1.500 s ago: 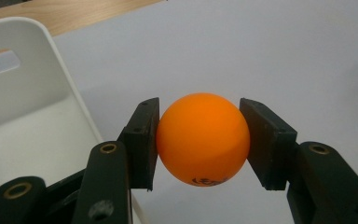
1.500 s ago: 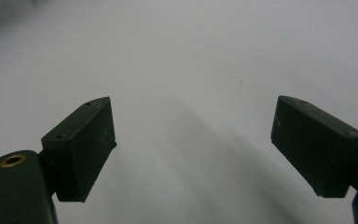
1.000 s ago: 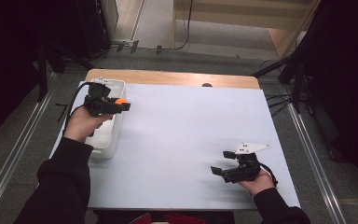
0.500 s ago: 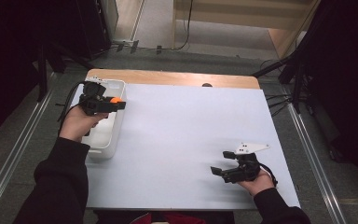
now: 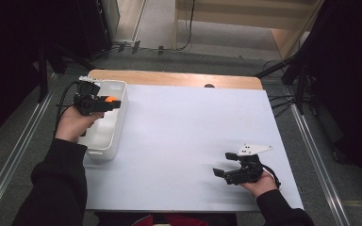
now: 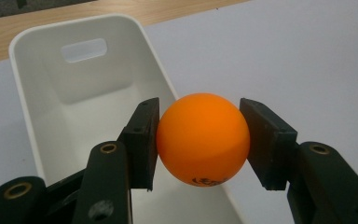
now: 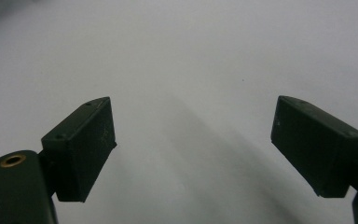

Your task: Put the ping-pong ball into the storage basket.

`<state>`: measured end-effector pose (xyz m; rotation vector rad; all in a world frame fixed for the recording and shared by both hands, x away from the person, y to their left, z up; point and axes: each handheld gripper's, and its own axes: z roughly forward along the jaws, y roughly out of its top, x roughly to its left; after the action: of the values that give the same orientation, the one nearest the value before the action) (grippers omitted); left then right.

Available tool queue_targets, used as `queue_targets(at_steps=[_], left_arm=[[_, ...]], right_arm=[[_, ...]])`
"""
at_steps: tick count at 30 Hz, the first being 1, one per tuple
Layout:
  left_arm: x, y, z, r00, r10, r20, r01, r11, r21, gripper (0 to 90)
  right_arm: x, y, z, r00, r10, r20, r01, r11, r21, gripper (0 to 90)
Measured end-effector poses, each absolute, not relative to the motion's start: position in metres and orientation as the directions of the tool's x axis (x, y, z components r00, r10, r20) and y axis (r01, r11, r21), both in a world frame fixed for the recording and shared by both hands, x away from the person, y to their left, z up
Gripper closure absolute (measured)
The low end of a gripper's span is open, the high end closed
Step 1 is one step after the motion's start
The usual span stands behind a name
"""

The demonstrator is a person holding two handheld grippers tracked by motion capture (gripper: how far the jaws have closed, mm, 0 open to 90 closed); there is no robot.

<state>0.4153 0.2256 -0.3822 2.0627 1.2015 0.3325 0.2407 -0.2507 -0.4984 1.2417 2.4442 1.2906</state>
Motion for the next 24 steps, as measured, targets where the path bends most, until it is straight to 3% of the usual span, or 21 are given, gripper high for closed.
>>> queue_targets(at_steps=[24], left_arm=[[0.423, 0.236, -0.396, 0.448, 0.887, -0.116, 0.673, -0.249, 0.697, 49.8]], right_arm=[[0.241, -0.25, -0.499, -0.663, 0.704, 0.255, 0.609, 0.309, 0.731, 12.4]])
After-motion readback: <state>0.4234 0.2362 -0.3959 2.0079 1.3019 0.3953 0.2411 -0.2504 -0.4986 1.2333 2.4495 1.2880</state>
